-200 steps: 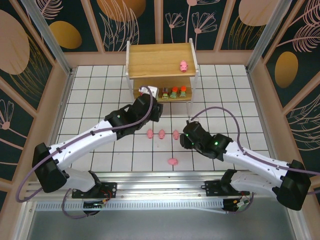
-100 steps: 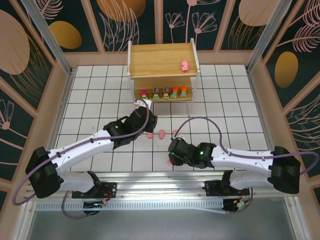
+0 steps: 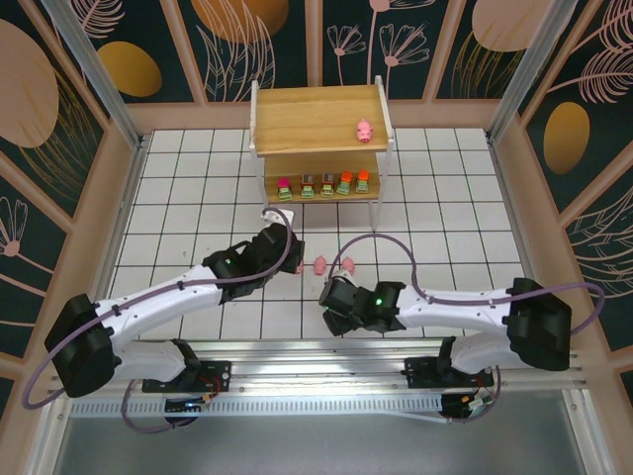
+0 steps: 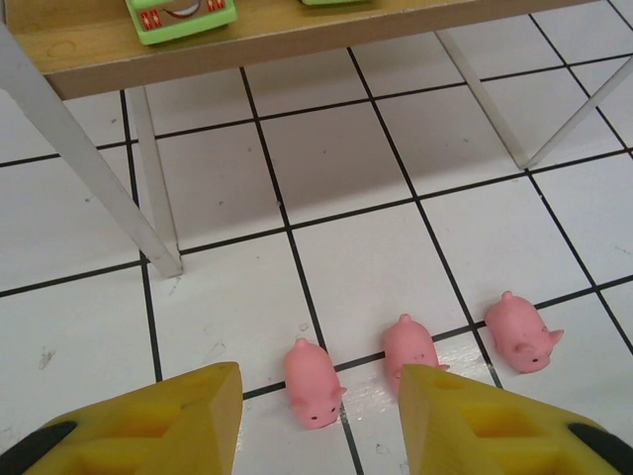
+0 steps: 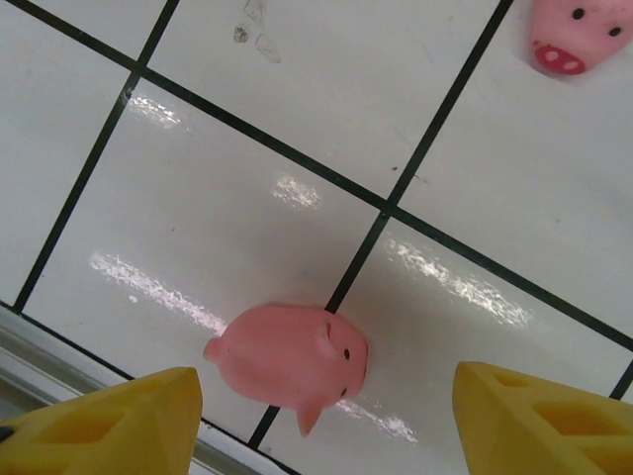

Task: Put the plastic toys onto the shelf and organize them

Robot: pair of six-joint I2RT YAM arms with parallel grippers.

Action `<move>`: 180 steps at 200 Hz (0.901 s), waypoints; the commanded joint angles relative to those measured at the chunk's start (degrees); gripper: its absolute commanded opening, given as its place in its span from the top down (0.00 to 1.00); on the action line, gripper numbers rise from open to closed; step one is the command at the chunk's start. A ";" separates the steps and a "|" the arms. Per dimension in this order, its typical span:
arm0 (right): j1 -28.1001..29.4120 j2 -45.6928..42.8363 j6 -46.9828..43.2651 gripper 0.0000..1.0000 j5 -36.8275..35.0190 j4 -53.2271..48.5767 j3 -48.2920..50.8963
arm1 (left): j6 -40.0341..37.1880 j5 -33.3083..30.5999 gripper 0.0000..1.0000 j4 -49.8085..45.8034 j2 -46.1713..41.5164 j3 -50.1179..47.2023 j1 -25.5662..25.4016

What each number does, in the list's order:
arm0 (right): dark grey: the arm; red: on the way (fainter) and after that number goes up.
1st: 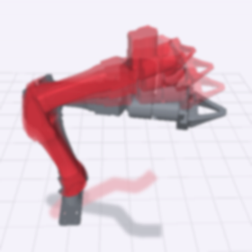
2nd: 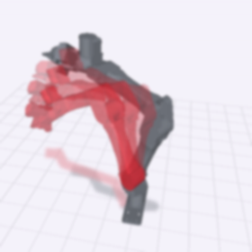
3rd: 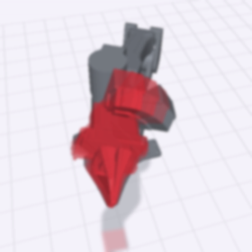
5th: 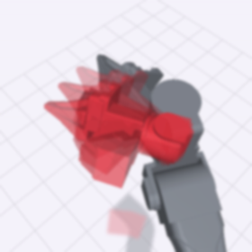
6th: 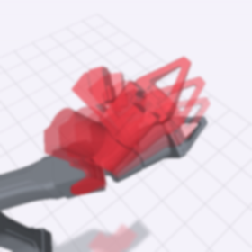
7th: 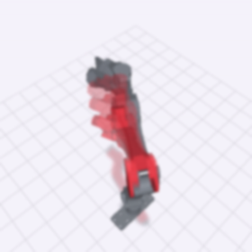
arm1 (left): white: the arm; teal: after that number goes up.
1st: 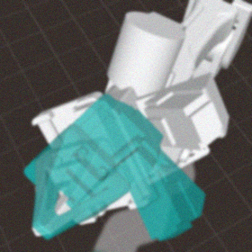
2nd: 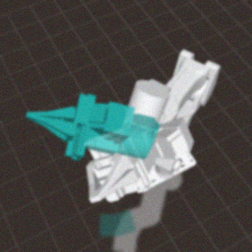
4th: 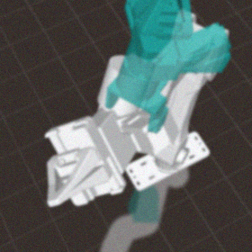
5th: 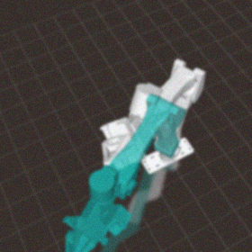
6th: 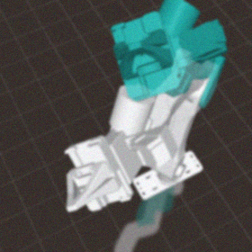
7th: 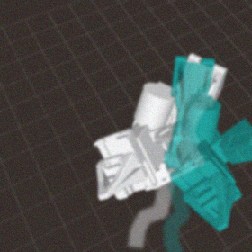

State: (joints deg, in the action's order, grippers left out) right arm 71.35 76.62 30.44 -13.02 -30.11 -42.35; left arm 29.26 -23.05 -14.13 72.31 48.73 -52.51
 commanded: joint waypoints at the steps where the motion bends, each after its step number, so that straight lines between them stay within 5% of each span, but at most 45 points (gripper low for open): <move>1: 0.72 1.91 -3.31 0.32 -1.80 -1.67 -2.54 | 0.35 -1.36 0.54 1.38 -1.62 -1.41 0.02; 138: 2.60 16.11 -9.56 0.35 -0.08 -7.82 -9.92 | -1.99 2.90 0.53 6.92 -3.77 -8.12 4.70; 180: 0.82 16.90 -9.91 0.47 0.61 -8.03 -10.07 | -2.67 3.24 0.53 7.34 -3.76 -8.51 5.54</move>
State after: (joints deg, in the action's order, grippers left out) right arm 73.10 93.19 21.12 -12.84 -35.70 -51.13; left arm 28.01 -20.51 -8.75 69.45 41.12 -47.57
